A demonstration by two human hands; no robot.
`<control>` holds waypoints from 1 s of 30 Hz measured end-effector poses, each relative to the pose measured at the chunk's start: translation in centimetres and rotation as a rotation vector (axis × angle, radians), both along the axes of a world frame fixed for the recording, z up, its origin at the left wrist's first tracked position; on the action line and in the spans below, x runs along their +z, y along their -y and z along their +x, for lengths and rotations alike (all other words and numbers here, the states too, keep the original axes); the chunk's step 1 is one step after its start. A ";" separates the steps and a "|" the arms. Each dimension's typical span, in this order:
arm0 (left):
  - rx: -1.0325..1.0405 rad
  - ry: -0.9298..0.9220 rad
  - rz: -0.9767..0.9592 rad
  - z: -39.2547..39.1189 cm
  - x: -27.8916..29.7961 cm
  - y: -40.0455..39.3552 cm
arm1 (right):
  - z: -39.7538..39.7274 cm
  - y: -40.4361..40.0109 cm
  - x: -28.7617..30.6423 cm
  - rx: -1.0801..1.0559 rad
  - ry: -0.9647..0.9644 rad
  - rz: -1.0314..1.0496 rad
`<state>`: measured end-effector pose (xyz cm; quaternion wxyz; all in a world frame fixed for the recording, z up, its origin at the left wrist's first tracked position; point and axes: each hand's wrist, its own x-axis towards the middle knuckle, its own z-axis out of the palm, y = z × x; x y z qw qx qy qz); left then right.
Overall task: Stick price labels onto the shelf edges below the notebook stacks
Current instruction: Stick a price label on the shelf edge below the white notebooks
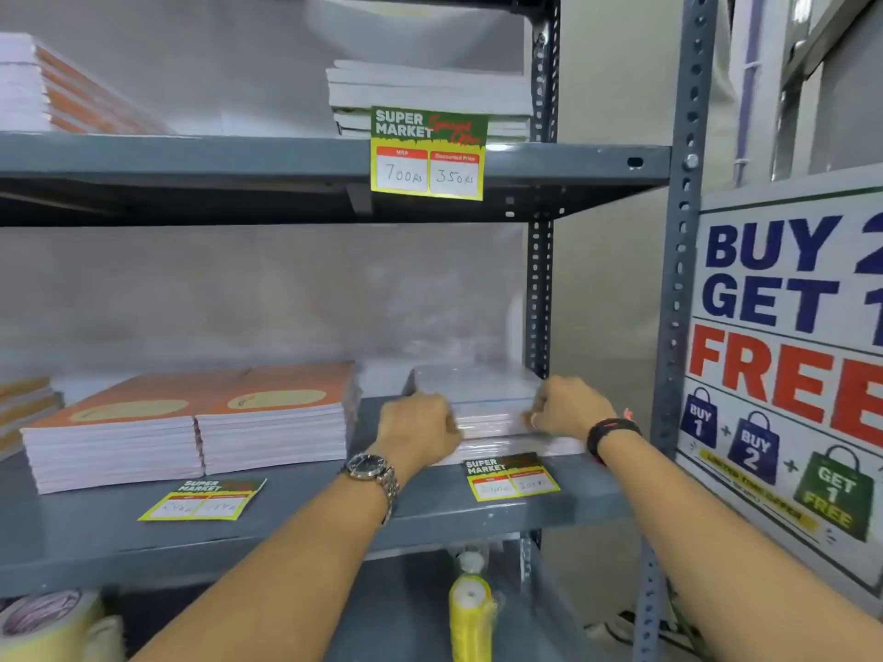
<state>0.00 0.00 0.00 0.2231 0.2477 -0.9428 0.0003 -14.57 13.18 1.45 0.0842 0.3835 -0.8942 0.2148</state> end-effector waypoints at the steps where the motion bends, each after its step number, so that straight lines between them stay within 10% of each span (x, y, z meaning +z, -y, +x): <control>1: 0.043 0.039 0.079 -0.2 -0.8 0.4 | -0.4 -0.4 -0.7 0.000 0.085 0.050; 6: 0.088 -0.012 0.414 -0.6 -3.3 1.5 | -2.1 -1.1 -4.3 -0.029 0.435 -0.026; 19: 0.022 -0.178 0.625 -1.5 -4.9 0.9 | -2.4 -0.3 -6.1 0.001 0.581 -0.329; 30: -0.068 -0.336 0.158 3.1 -8.0 -5.0 | 1.9 -7.4 -8.5 0.127 0.295 -0.343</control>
